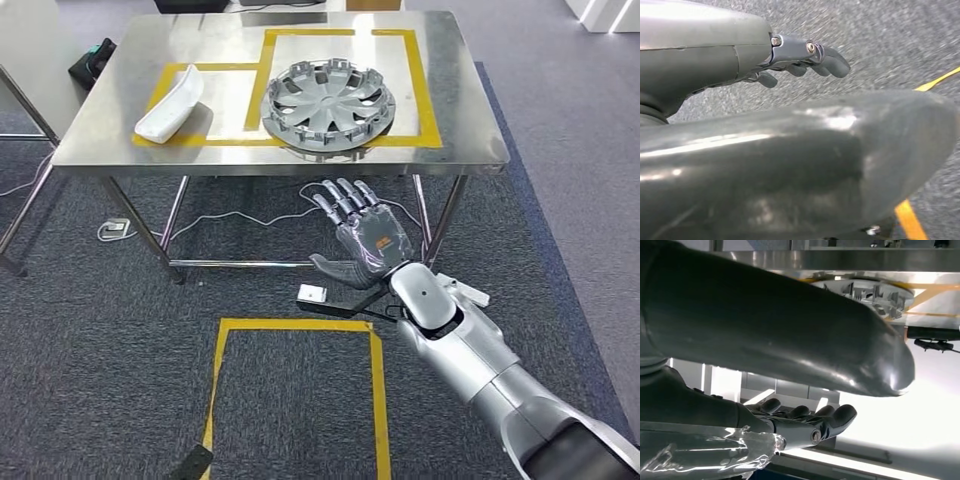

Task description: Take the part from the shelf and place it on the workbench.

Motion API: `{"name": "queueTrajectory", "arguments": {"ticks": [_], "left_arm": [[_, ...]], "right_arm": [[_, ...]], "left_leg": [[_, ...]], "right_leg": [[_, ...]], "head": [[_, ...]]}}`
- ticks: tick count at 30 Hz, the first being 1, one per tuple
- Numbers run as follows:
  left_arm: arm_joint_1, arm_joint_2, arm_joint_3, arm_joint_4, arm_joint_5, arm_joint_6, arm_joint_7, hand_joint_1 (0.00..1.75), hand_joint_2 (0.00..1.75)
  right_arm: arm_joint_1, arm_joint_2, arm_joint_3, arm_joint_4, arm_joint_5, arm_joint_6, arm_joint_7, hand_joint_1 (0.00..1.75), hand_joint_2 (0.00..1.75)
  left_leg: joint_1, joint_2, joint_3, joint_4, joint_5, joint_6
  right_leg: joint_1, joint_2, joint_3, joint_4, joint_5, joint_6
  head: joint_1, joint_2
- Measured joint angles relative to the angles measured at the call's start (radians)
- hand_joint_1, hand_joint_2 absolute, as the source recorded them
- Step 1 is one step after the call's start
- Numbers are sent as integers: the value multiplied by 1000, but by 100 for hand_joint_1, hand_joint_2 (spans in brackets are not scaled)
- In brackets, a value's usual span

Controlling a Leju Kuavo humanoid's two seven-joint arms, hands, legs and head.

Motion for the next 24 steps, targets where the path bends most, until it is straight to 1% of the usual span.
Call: {"name": "queueTrajectory", "arguments": {"ticks": [1,2,3,4,5,6,7,8,9,10,11,12,13,14,15,16,17,18,19,20,21,22,23,24], "left_arm": [[-2,0,0,0,0,0,0,0,0],[-4,0,0,0,0,1,-1,0,0],[-6,0,0,0,0,2,-1,0,0],[-5,-1,0,0,0,2,-1,0,0],[-3,0,0,0,0,2,-2,0,0],[-1,1,0,0,0,3,-1,0,0],[1,2,0,0,0,3,-1,0,0],[1,2,0,0,0,4,-1,0,0],[0,2,0,0,0,4,-1,0,0],[0,2,0,0,0,4,0,0,0],[0,2,0,0,0,4,3,0,0],[1,2,0,0,1,4,7,0,0],[1,2,0,0,1,4,11,0,0],[1,2,0,0,2,4,15,0,0],[1,1,0,0,3,3,18,0,0],[2,1,0,0,4,3,21,0,0],[2,0,0,0,5,4,23,0,0],[3,-1,1,0,6,5,24,0,0],[4,-1,1,0,7,6,26,0,0],[6,-2,1,0,9,9,26,0,0],[9,-2,1,0,12,13,26,0,0],[14,-3,1,0,15,17,26,0,0],[20,-3,1,0,18,22,26,0,0],[26,-3,2,0,21,27,26,0,0]], "right_arm": [[-1,0,-1,0,0,0,0,0,0],[-3,0,-2,0,0,-1,1,0,0],[-2,0,-2,0,0,-1,2,0,0],[0,0,-2,1,0,-1,3,0,0],[5,0,-1,2,0,-1,4,0,0],[9,0,0,4,0,-1,4,0,0],[13,0,0,5,0,-1,4,0,0],[14,0,-1,6,0,-1,5,0,0],[14,0,-1,6,0,-1,5,0,0],[15,0,-1,7,0,-1,5,0,0],[15,0,-1,7,0,-1,5,0,0],[16,0,-1,8,0,-1,6,0,0],[17,0,-1,9,0,-2,7,0,0],[18,0,-1,10,0,-3,10,0,0],[18,-1,-2,10,0,-5,15,0,0],[20,-1,-4,10,0,-11,21,0,0],[24,-1,-8,10,0,-22,30,0,0],[33,-2,-14,10,0,-41,41,0,0],[47,-4,-21,11,0,-64,52,0,0],[68,-7,-29,11,0,-90,63,0,0],[95,-12,-41,13,2,-119,74,0,0],[126,-17,-56,16,4,-150,85,0,0],[161,-21,-73,19,9,-182,95,0,0],[200,-26,-95,23,20,-213,109,0,0]], "left_leg": [[0,-2,56,-72,-17,6],[-2,-4,99,-133,-34,12],[-5,-6,116,-166,-43,21],[-7,-7,110,-169,-38,32],[-8,-6,100,-169,-28,40],[-9,-4,91,-168,-18,50],[-8,-2,80,-168,-7,58],[-8,-1,67,-169,5,64],[-8,-1,53,-169,15,68],[-9,-1,38,-169,27,69],[-10,-1,22,-169,38,69],[-10,0,6,-168,49,69],[-11,0,-9,-168,62,67],[-11,1,-23,-168,74,65],[-11,1,-34,-167,85,62],[-11,1,-42,-166,94,58],[-11,1,-45,-166,102,52],[-10,1,-45,-166,110,46],[-9,1,-45,-168,116,39],[-6,2,-45,-171,122,33],[-4,2,-48,-167,116,26],[-4,2,-56,-149,94,21],[-3,2,-70,-112,58,17],[-2,2,-91,-52,12,13]], "right_leg": [[1,0,-11,2,12,5],[2,0,-19,1,26,10],[2,-1,-25,-1,38,14],[0,-1,-29,-5,52,19],[-3,0,-33,-7,53,24],[-5,0,-42,4,35,30],[-6,0,-53,33,-2,35],[-6,0,-67,84,-56,38],[-6,0,-83,151,-109,41],[-6,0,-96,222,-145,42],[-5,0,-103,281,-156,42],[-5,0,-99,315,-141,40],[-5,0,-80,319,-109,38],[-4,0,-43,288,-79,35],[-3,0,9,226,-74,30],[0,-1,72,144,-91,24],[2,-1,119,74,-117,19],[6,-2,148,24,-143,15],[9,-2,160,1,-150,11],[9,-2,156,-2,-145,5],[8,-3,156,-5,-137,-2],[7,-5,155,-7,-128,-10],[5,-8,151,-9,-119,-16],[5,-11,144,-9,-112,-19]], "head": [[0,0],[1,0],[-1,0],[0,0],[-1,0],[0,0],[3,0],[5,0],[7,0],[8,0],[8,0],[7,0],[7,0],[7,0],[8,0],[7,0],[6,0],[6,0],[5,0],[6,0],[7,0],[5,0],[4,0],[2,0]]}}
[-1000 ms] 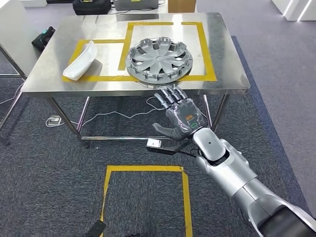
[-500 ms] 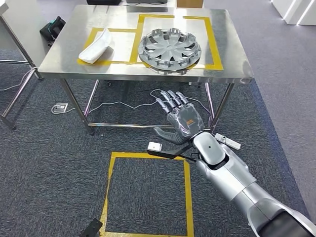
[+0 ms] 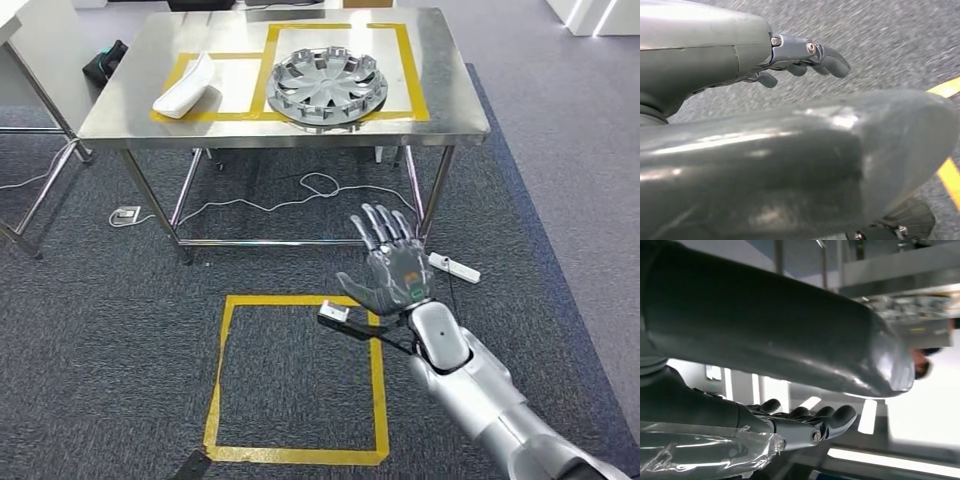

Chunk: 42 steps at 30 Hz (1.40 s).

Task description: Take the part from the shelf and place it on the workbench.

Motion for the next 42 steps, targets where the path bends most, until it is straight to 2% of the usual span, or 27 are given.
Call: {"name": "queueTrajectory", "arguments": {"ticks": [2,3,4,6,8,9,11,12,14,15,17,18,19,20,22,24,25,27,29,31,33,34,36,38,39,40,42], "left_arm": [[12,-1,1,0,5,8,-2,0,0],[17,-1,1,0,7,12,-3,0,0],[22,-2,2,0,8,16,-4,0,0],[27,-2,3,0,10,23,-6,0,0],[27,-3,7,0,12,29,-10,0,0],[27,-4,8,0,13,31,-11,0,0],[30,-5,13,0,15,33,-11,0,0],[32,-5,15,0,17,34,-12,0,0],[34,-6,19,0,18,35,-12,0,0],[33,-6,20,0,18,36,-12,0,0],[31,-8,23,0,18,37,-12,0,0],[32,-9,26,0,18,40,-11,0,0],[34,-10,29,0,18,46,-8,0,0],[37,-12,32,0,19,52,-3,0,0],[39,-15,37,0,19,68,6,0,0],[39,-19,43,0,20,84,10,0,0],[41,-21,46,0,22,91,13,0,0],[47,-24,50,0,28,99,19,0,0],[50,-27,51,0,30,113,25,0,0],[46,-30,52,0,27,134,30,0,0],[44,-34,52,0,24,148,34,0,0],[44,-35,52,0,23,151,36,0,0],[46,-37,52,0,21,157,38,0,0],[42,-37,52,0,16,177,42,0,0],[40,-38,52,0,12,191,45,0,0],[38,-38,52,0,8,208,50,0,0],[39,-38,52,0,-3,252,70,0,0]], "right_arm": [[86,-10,-50,7,43,-46,39,0,0],[132,-17,-77,7,70,-58,64,0,0],[175,-26,-100,5,93,-63,89,0,0],[249,-51,-146,-10,117,-67,139,0,0],[306,-79,-190,-31,122,-71,170,0,0],[329,-92,-213,-41,124,-72,175,0,0],[365,-113,-254,-57,124,-74,177,0,0],[378,-121,-271,-64,125,-74,178,0,0],[396,-134,-293,-74,125,-76,185,0,0],[407,-140,-301,-77,126,-77,194,0,0],[437,-153,-319,-80,126,-78,230,0,0],[458,-160,-330,-86,126,-78,253,0,0],[480,-167,-346,-95,126,-78,273,0,0],[505,-172,-366,-109,126,-78,288,0,0],[555,-173,-421,-138,127,-79,285,0,0],[598,-156,-487,-158,122,-79,240,0,0],[618,-138,-529,-164,117,-79,207,0,0],[646,-97,-616,-170,112,-79,154,0,0],[664,-56,-694,-172,118,-79,111,0,0],[680,-15,-773,-170,124,-79,54,0,0],[690,29,-857,-165,126,-79,12,0,0],[692,46,-889,-163,126,-79,4,0,0],[693,73,-933,-159,126,-79,-5,0,0],[694,94,-971,-156,127,-79,-10,0,0],[696,103,-991,-154,127,-79,-9,0,0],[699,113,-1010,-151,127,-79,-7,0,0],[703,129,-1040,-142,127,-79,4,0,0]], "left_leg": [[1,0,-38,126,-66,-6],[1,0,-40,157,-74,-8],[1,1,-24,149,-64,-8],[0,16,56,42,-22,-4],[-6,42,129,-71,0,6],[-8,49,145,-99,0,13],[-10,36,143,-111,1,30],[-9,28,141,-115,3,38],[-6,14,137,-119,12,52],[-5,6,133,-119,15,57],[-6,-16,124,-119,22,63],[-6,-30,119,-119,26,63],[-6,-44,115,-119,31,62],[-6,-59,112,-118,35,59],[-8,-86,107,-116,41,52],[-10,-106,102,-114,48,43],[-10,-116,98,-114,52,37],[-8,-125,91,-115,58,24],[-10,-87,68,-74,27,14],[-13,-32,17,44,-47,8],[-12,-13,-26,158,-98,5],[-11,-11,-24,168,-96,6],[-13,4,38,82,-50,12],[-21,53,119,-50,-10,24],[-24,70,140,-90,-4,30],[-27,76,148,-109,-5,36],[-26,54,145,-116,-2,47]], "right_leg": [[0,-9,-16,0,11,-2],[1,-16,-22,1,15,-1],[1,-24,-27,1,18,1],[1,-42,-32,3,21,6],[5,-60,-36,6,22,15],[7,-68,-37,7,22,20],[8,-83,-37,8,24,30],[6,-79,-41,12,20,36],[2,-45,-65,64,-19,48],[-1,-21,-91,123,-54,53],[-2,2,-147,260,-119,56],[-2,5,-161,296,-128,57],[-3,7,-155,292,-119,56],[-4,12,-129,247,-93,55],[-10,54,-46,100,-39,54],[-16,90,-2,15,-22,51],[-14,91,2,9,-23,47],[-13,68,3,12,-15,33],[-16,43,0,11,-7,20],[-14,15,-6,11,-3,13],[-12,-18,-11,11,-2,11],[-12,-32,-13,11,-2,11],[-11,-57,-12,11,-2,11],[-5,-80,-11,13,-5,16],[-2,-91,-10,14,-7,21],[1,-103,-8,15,-9,26],[1,-116,-6,14,-12,37]], "head": [[-1,0],[-1,0],[-1,0],[-2,0],[-1,0],[0,0],[3,0],[4,0],[7,0],[9,0],[12,0],[12,0],[13,0],[13,0],[13,0],[12,0],[11,0],[11,0],[6,0],[0,0],[-1,0],[-1,0],[-1,0],[-2,0],[-1,0],[0,0],[2,0]]}}
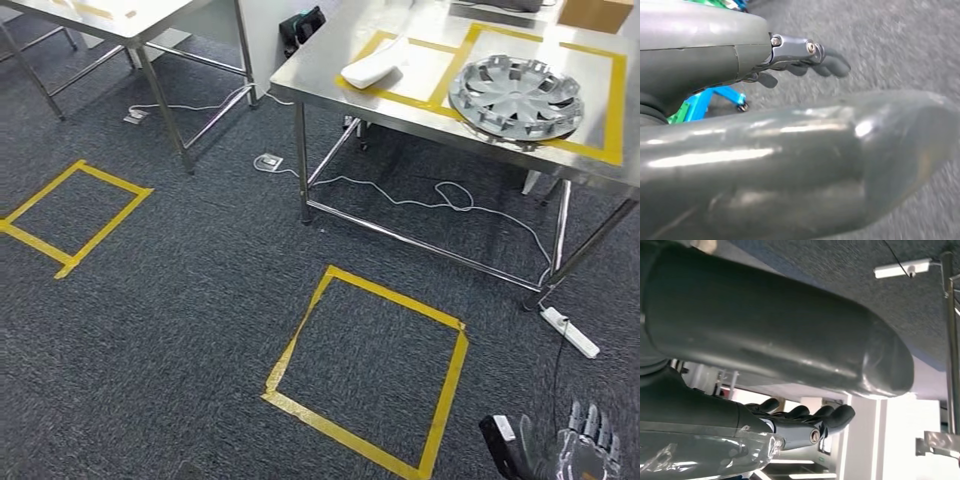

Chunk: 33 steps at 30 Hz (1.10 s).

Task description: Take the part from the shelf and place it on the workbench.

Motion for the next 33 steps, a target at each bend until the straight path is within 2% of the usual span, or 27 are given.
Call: {"name": "queueTrajectory", "arguments": {"ticks": [1,2,4,5,6,7,8,9,11,12,13,15,16,17,19,20,21,22,23,24,26,27,28,29,30,31,33], "left_arm": [[2,1,0,0,-6,25,11,0,0],[2,1,1,0,-11,47,21,0,0],[-2,2,1,0,-18,69,29,0,0],[-3,2,1,0,-20,71,30,0,0],[-3,2,1,0,-20,72,31,0,0],[-2,2,1,0,-21,72,32,0,0],[-1,2,1,0,-21,72,33,0,0],[-1,2,1,0,-21,72,34,0,0],[-2,2,1,0,-21,73,34,0,0],[-3,2,1,0,-21,74,34,0,0],[-4,2,2,0,-21,74,35,0,0],[0,3,2,0,-21,76,35,0,0],[2,3,2,0,-21,76,35,0,0],[5,0,2,0,-29,76,43,0,0],[28,-21,6,-68,-102,77,96,0,0],[50,-41,7,-149,-148,78,132,0,0],[73,-61,8,-246,-186,80,162,0,0],[93,-81,9,-344,-205,81,180,0,0],[106,-92,11,-424,-207,82,189,0,0],[116,-99,13,-490,-208,82,195,0,0],[129,-112,17,-597,-208,83,202,0,0],[132,-120,19,-638,-208,84,205,0,0],[135,-127,19,-670,-208,84,206,0,0],[139,-134,19,-697,-208,84,207,0,0],[145,-138,20,-721,-208,84,208,0,0],[152,-140,20,-742,-208,84,209,0,0],[160,-144,22,-777,-208,84,211,0,0]], "right_arm": [[2,8,-11,6,0,0,5,0,0],[4,14,-22,14,1,0,9,0,0],[13,22,-39,31,1,0,14,0,0],[18,25,-46,38,1,0,16,0,0],[21,28,-51,45,1,0,17,0,0],[23,31,-56,51,1,0,18,0,0],[23,34,-60,56,1,0,19,0,0],[23,35,-62,59,1,0,19,0,0],[22,37,-65,65,1,0,19,0,0],[22,38,-66,68,1,0,19,0,0],[22,40,-67,70,1,0,19,0,0],[20,43,-69,73,2,0,20,0,0],[19,45,-70,74,2,0,20,0,0],[18,46,-71,75,1,0,28,0,0],[7,58,-85,108,-1,-1,94,0,0],[0,70,-94,140,-2,-1,154,0,0],[-6,85,-102,176,-2,-1,211,0,0],[-8,100,-106,210,-2,-2,257,0,0],[-7,115,-107,235,-2,-2,283,0,0],[-7,128,-107,255,-1,-2,294,0,0],[-12,147,-109,287,0,-2,298,0,0],[-15,152,-111,299,0,-2,295,0,0],[-19,154,-115,308,1,-2,292,0,0],[-24,154,-121,315,1,-3,289,0,0],[-31,155,-127,322,1,-3,287,0,0],[-37,155,-133,327,2,-3,285,0,0],[-45,157,-146,335,2,-3,280,0,0]], "left_leg": [[2,-10,0,-2,3,5],[5,-22,-1,-4,6,11],[8,-45,-5,-6,10,18],[8,-59,-7,-5,12,20],[8,-72,-9,-5,13,21],[8,-86,-10,-5,14,21],[8,-100,-11,-4,16,19],[9,-114,-11,-4,18,17],[10,-141,-14,0,21,9],[10,-152,-17,1,24,4],[10,-163,-20,1,27,-3],[14,-178,-27,-1,35,-15],[14,-167,-32,6,32,-21],[14,-144,-44,28,16,-25],[12,-87,-92,134,-49,-32],[14,-73,-123,206,-86,-35],[16,-68,-148,264,-109,-37],[18,-66,-160,294,-115,-40],[20,-64,-154,286,-102,-43],[20,-57,-126,239,-75,-44],[21,-12,-45,97,-23,-48],[21,5,-14,43,-9,-45],[20,15,1,13,-7,-41],[19,10,4,4,-10,-35],[19,-5,2,6,-9,-25],[20,-15,2,5,-8,-19],[23,-36,1,3,-3,-6]], "right_leg": [[-2,17,-3,8,-9,6],[-4,44,-14,35,-28,12],[-8,105,-63,147,-92,20],[-9,116,-95,217,-123,21],[-9,121,-120,268,-139,21],[-9,122,-131,287,-136,22],[-11,124,-120,262,-113,21],[-13,132,-92,202,-75,22],[-22,178,-27,63,-20,23],[-24,196,-8,21,-10,22],[-24,205,-1,4,-10,19],[-20,186,5,0,-4,5],[-19,175,7,-2,0,-2],[-19,163,9,-5,4,-10],[-18,138,8,-8,8,-21],[-17,125,6,-8,8,-23],[-15,110,5,-8,8,-24],[-14,95,5,-8,7,-24],[-14,79,4,-8,7,-24],[-15,65,5,-7,6,-22],[-15,41,4,-4,1,-13],[-14,30,3,-2,-3,-6],[-11,20,4,-2,-6,0],[-10,10,4,-3,-10,6],[-10,1,9,-6,-11,10],[-12,6,12,-4,-16,14],[-16,53,-6,49,-57,22]], "head": [[1,0],[3,0],[8,0],[9,0],[10,0],[11,0],[10,0],[11,0],[10,0],[10,0],[10,0],[9,0],[8,0],[5,0],[-1,0],[-3,0],[-3,0],[-4,0],[-4,0],[-5,0],[-9,0],[-10,0],[-10,0],[-10,0],[-7,0],[-5,0],[-2,0]]}}
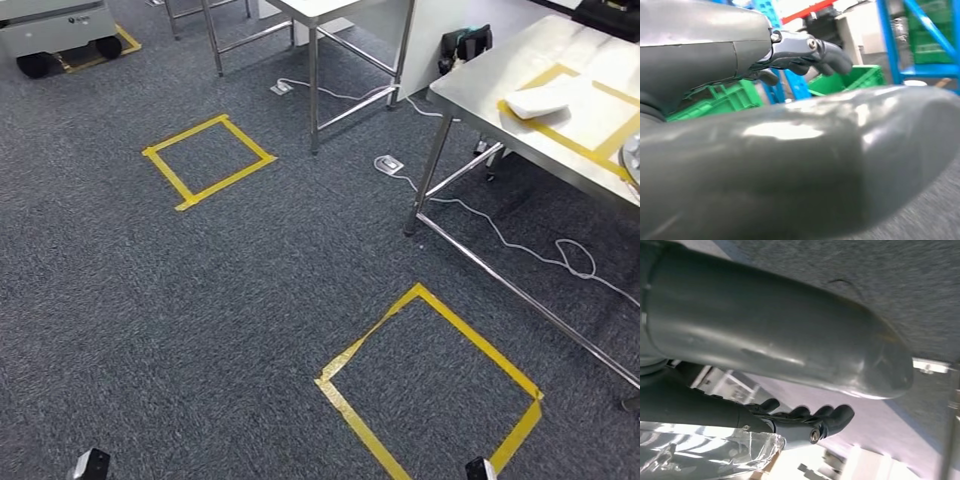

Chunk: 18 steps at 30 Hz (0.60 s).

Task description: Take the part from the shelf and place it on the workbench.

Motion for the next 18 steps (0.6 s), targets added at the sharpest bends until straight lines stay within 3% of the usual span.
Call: {"name": "queueTrajectory", "arguments": {"ticks": [2,3,4,5,7,9,11,13,15,17,18], "left_arm": [[3,-2,0,-24,0,0,1,0,0],[4,-3,-1,-32,0,0,1,0,0],[6,-3,-1,-39,0,0,3,0,0],[9,-3,-1,-45,0,0,5,0,0],[12,-4,-1,-54,0,0,10,0,0],[13,-5,-3,-61,0,0,12,0,0],[14,-5,-6,-67,0,0,13,0,0],[19,-5,-8,-73,0,0,16,0,0],[25,-4,-9,-80,1,0,17,0,0],[26,-4,-11,-85,1,0,17,0,0],[26,-4,-12,-86,1,0,15,0,0]], "right_arm": [[-1,3,-15,9,0,0,-4,0,0],[-1,4,-22,13,0,0,-5,0,0],[-1,6,-29,18,0,0,-6,0,0],[-2,7,-35,21,0,0,-6,0,0],[-4,7,-46,27,0,0,-5,0,0],[-6,7,-56,32,1,0,-5,0,0],[-6,8,-61,35,1,0,-5,0,0],[-8,11,-64,38,1,0,-6,0,0],[-11,14,-66,40,1,0,-8,0,0],[-10,14,-70,42,1,0,-9,0,0],[-8,14,-71,44,1,0,-10,0,0]], "left_leg": [[-1,-22,-4,0,3,9],[-3,-35,-5,0,4,11],[-5,-49,-7,0,5,13],[-8,-65,-7,0,6,14],[-11,-95,-6,1,8,14],[-12,-121,-6,2,10,11],[-11,-142,-10,3,13,4],[-8,-155,-16,3,17,-6],[-9,-115,-33,33,-7,-14],[-10,-56,-80,135,-71,-23],[-8,-42,-110,200,-103,-28]], "right_leg": [[-1,53,-57,127,-71,2],[-1,62,-92,194,-98,1],[1,67,-116,238,-109,-2],[3,70,-126,249,-100,-7],[9,89,-82,143,-27,-21],[14,135,-21,4,37,-31],[16,153,2,-49,53,-32],[17,130,9,-55,59,-34],[14,107,15,-64,68,-43],[14,81,15,-68,71,-50],[14,65,14,-68,70,-51]], "head": [[5,0],[6,0],[6,0],[6,0],[6,0],[6,0],[5,0],[5,0],[3,0],[1,0],[0,0]]}}
